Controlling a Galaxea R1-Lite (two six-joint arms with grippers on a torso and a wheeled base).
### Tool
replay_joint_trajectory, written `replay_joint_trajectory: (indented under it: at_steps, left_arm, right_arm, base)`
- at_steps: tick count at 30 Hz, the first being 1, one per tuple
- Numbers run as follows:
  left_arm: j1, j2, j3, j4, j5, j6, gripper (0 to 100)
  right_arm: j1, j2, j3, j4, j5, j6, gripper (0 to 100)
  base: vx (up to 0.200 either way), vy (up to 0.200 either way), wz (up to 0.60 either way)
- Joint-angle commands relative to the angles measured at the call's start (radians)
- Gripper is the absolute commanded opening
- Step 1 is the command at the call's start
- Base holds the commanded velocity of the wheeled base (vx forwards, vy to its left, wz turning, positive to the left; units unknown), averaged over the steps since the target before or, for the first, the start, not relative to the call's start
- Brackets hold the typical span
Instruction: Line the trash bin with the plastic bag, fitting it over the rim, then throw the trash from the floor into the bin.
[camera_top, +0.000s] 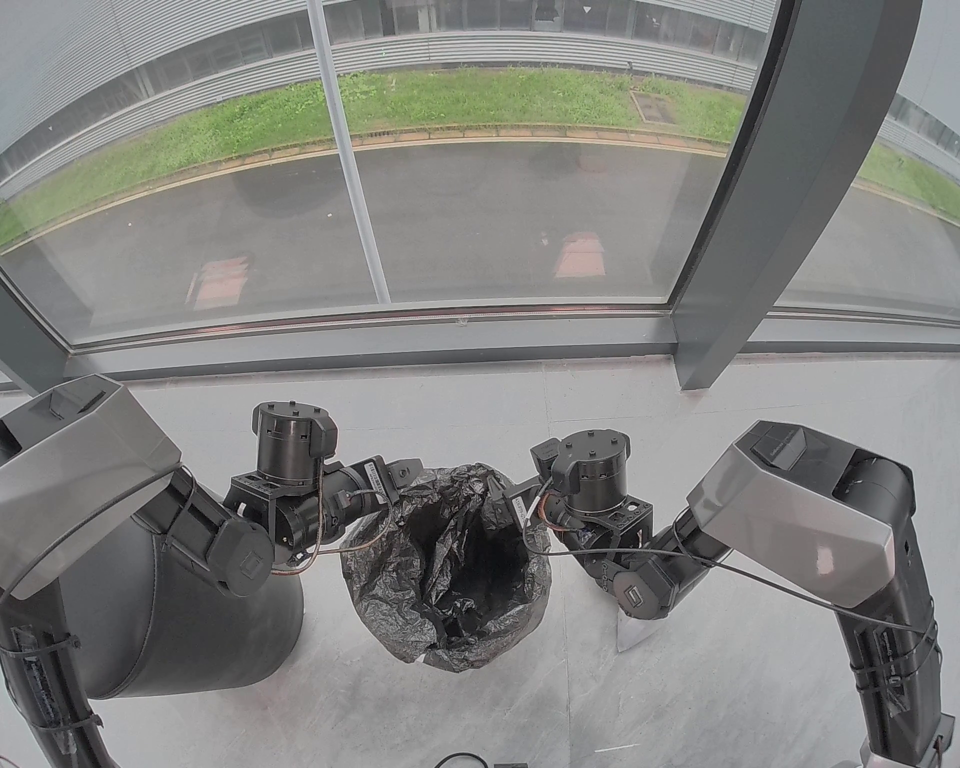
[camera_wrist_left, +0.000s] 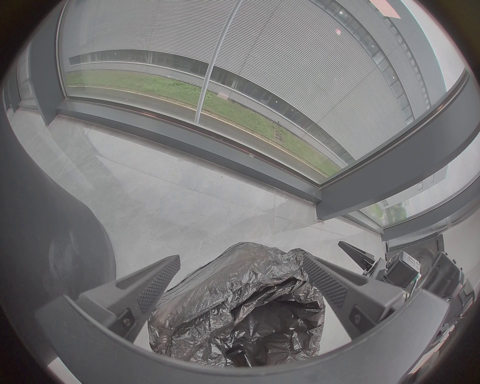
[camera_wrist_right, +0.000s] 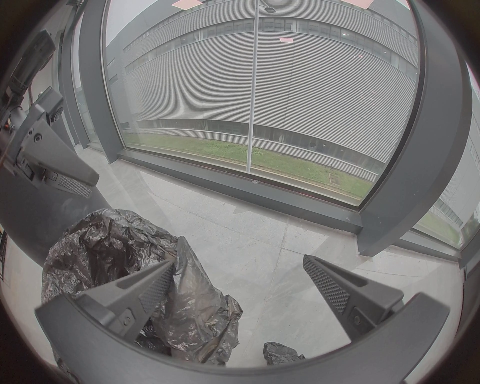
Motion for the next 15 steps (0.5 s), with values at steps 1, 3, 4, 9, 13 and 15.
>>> replay_joint_trajectory:
  at_steps: [1,3,4,9,13,15]
  left_arm:
    - [-0.001,0.003,0.0,0.001,0.001,0.0,100]
    - [-0.001,0.003,0.002,0.001,0.001,0.0,100]
    - [-0.001,0.003,0.002,0.001,0.001,0.0,100]
    - [-0.001,0.005,0.002,-0.001,0.001,0.0,100]
    - [-0.001,0.011,0.002,-0.001,0.001,0.0,100]
    - [-0.001,0.011,0.003,-0.001,0.001,0.0,100]
  right_arm:
    - [-0.009,0.031,-0.02,0.0,0.0,0.0,100]
    - [-0.019,0.044,-0.029,-0.002,0.0,0.001,100]
    - [-0.02,0.049,-0.031,-0.002,0.0,0.001,100]
    - [-0.023,0.06,-0.041,-0.002,0.0,0.001,100]
    - [-0.025,0.067,-0.046,0.0,0.0,0.003,100]
    - [-0.028,0.069,-0.049,-0.002,0.0,0.003,100]
  base:
    - [0.0,0.0,0.0]
    - [0.0,0.0,0.0]
    - [0.0,0.0,0.0]
    - [0.0,0.0,0.0]
    - [0.0,0.0,0.0]
    - [0.0,0.0,0.0]
